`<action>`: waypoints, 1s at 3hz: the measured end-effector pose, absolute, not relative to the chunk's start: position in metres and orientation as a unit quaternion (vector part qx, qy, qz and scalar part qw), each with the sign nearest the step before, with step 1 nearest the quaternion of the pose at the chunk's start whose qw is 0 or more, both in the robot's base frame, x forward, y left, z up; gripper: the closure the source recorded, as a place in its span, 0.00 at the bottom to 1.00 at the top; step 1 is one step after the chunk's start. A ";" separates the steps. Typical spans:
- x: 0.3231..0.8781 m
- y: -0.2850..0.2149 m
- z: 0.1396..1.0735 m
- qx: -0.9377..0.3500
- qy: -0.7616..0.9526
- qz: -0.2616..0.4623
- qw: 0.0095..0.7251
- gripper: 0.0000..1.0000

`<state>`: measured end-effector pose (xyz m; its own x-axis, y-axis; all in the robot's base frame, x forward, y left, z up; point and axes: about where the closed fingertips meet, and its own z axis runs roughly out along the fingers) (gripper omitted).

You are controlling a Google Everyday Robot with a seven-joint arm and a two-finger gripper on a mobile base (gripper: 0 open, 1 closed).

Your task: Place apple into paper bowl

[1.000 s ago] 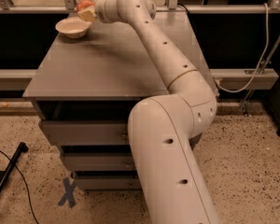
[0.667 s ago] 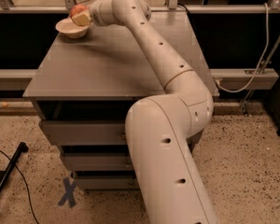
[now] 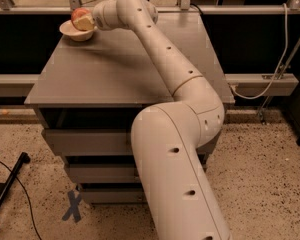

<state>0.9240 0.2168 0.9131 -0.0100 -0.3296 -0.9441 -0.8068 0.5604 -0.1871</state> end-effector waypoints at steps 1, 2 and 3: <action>0.924 0.220 0.911 -0.420 0.679 0.212 0.564 0.28; 0.923 0.223 0.908 -0.421 0.679 0.213 0.562 0.06; 0.923 0.225 0.907 -0.422 0.679 0.214 0.561 0.00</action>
Offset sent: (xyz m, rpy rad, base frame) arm -0.0003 0.0026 -0.0022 -0.0009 0.0025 0.0030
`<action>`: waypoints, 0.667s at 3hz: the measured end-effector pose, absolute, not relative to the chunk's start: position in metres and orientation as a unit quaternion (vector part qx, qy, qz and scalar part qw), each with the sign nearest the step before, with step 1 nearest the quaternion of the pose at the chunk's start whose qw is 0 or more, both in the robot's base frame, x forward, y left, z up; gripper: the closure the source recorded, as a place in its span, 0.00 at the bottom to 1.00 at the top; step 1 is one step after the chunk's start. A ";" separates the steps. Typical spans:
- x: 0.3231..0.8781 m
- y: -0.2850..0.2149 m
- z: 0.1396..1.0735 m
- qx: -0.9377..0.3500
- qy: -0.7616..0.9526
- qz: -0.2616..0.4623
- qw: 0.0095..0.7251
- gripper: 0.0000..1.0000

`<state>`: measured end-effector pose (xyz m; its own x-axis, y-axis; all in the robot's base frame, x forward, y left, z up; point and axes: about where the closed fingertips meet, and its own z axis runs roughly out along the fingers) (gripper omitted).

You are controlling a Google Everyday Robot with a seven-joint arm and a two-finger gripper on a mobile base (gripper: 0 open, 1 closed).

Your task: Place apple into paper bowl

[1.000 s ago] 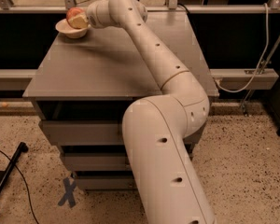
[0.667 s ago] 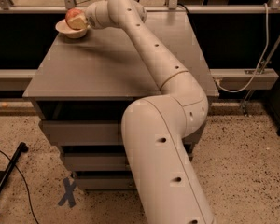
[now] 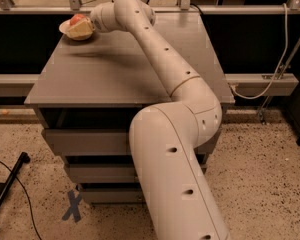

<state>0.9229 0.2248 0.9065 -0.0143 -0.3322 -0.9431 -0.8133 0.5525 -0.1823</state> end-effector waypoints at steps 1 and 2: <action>0.923 0.225 0.906 -0.422 0.679 0.214 0.561 0.00; 0.922 0.214 0.920 -0.423 0.679 0.204 0.565 0.00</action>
Offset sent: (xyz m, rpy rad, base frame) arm -0.0044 -0.0381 0.0421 -0.0328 -0.0482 -0.0393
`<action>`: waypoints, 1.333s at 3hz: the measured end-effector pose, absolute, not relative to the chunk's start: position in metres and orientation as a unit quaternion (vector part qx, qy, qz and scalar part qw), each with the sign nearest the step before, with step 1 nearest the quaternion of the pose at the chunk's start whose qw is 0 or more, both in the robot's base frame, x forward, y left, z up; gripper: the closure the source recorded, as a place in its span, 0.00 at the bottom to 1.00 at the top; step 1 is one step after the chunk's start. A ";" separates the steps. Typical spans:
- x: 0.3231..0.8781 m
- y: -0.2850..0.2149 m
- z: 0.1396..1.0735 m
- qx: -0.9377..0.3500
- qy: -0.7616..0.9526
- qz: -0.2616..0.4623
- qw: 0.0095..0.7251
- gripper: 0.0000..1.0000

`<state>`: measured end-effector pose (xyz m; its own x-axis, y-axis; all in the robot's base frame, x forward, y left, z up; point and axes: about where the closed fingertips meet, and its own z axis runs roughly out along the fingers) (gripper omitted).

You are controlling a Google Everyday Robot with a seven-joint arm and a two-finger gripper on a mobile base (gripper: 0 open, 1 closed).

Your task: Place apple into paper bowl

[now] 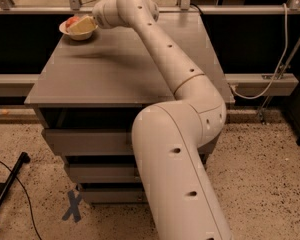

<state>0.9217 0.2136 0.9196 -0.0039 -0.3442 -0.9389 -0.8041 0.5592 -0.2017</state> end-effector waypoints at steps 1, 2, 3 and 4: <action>0.921 0.183 0.945 -0.416 0.685 0.175 0.572 0.00; 0.918 0.128 0.966 -0.391 0.699 0.152 0.579 0.00; 0.918 0.086 0.971 -0.368 0.711 0.136 0.584 0.00; 0.920 0.030 0.951 -0.326 0.747 0.115 0.568 0.00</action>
Offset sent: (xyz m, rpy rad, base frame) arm -0.0203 -0.1381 0.0680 -0.0250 -0.0322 -0.1826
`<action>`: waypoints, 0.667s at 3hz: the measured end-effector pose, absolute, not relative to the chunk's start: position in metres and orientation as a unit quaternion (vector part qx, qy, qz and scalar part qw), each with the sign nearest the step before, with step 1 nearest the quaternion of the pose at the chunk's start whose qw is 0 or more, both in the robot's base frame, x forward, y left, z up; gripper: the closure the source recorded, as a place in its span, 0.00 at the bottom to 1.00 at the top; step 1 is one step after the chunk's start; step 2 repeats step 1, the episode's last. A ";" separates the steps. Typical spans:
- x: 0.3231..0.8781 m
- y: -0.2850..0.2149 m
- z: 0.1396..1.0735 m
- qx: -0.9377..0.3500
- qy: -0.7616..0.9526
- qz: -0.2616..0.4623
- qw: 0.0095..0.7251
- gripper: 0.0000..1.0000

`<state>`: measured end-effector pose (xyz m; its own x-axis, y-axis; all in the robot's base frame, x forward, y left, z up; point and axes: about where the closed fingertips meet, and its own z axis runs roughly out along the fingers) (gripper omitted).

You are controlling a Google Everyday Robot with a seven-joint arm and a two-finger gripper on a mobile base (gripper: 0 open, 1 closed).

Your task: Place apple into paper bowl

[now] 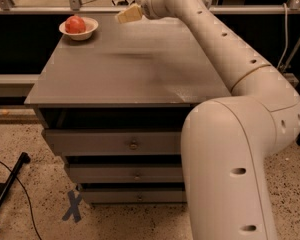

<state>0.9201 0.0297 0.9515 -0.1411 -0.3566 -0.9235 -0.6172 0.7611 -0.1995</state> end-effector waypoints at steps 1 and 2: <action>0.920 0.030 0.951 -0.326 0.747 0.115 0.568 0.00; 0.920 0.030 0.951 -0.326 0.747 0.115 0.568 0.00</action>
Offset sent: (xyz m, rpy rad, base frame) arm 0.0000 0.0000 0.0000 0.0000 0.0000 0.0000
